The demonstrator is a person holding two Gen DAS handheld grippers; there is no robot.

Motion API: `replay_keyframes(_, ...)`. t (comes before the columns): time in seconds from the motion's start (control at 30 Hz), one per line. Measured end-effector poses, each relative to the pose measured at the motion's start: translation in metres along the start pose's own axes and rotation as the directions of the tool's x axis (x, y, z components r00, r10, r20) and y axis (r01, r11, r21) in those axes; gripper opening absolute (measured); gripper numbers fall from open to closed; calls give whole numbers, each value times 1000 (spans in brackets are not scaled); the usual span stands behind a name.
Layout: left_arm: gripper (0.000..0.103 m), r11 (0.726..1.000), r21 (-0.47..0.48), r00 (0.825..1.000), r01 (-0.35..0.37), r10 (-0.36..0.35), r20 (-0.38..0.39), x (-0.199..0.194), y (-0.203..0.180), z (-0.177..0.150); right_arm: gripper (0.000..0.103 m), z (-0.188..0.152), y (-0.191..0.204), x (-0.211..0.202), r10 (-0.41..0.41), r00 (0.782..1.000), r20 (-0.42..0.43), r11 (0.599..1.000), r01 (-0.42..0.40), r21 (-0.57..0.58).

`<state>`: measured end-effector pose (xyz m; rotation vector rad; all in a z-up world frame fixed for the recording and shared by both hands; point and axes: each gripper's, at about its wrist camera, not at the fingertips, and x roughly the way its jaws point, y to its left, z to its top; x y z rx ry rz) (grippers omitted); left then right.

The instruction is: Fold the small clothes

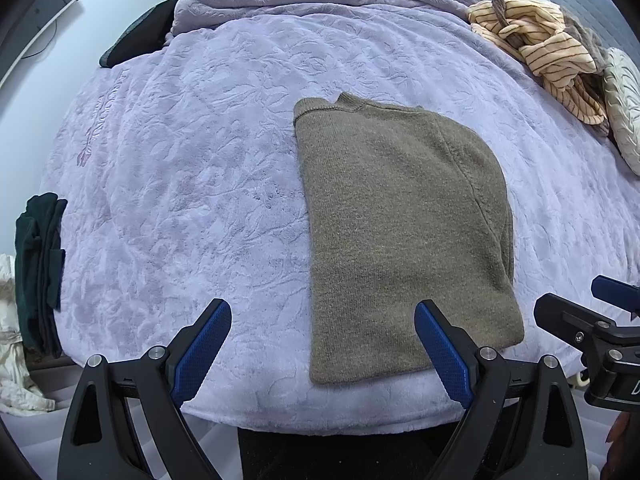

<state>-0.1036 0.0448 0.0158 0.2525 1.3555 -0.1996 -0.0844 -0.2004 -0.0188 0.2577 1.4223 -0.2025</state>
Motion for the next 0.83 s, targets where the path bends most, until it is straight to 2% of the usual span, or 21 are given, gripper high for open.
replay_keyframes(0.83,94,1000,-20,1000,8,-8,3,0,4,-2,103,-2,6,4,-1,1000,-11,1000,1,-17)
